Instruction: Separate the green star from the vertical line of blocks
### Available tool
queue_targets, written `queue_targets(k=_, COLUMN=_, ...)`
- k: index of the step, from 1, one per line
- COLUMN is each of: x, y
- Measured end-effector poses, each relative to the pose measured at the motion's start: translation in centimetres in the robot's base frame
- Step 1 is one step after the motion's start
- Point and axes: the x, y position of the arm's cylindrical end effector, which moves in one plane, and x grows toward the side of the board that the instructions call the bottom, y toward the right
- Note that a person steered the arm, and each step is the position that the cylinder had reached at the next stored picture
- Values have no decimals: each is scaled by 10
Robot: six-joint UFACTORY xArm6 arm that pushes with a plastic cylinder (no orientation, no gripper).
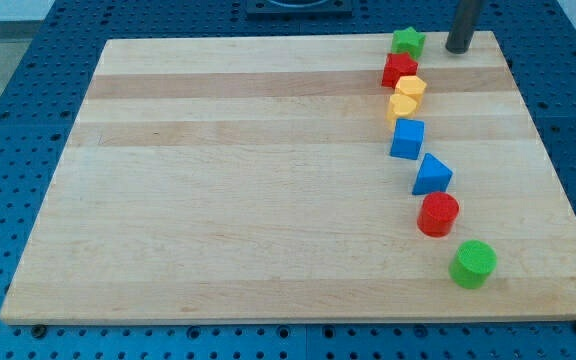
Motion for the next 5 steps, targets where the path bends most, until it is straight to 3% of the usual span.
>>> queue_targets(k=5, x=2, y=-92)
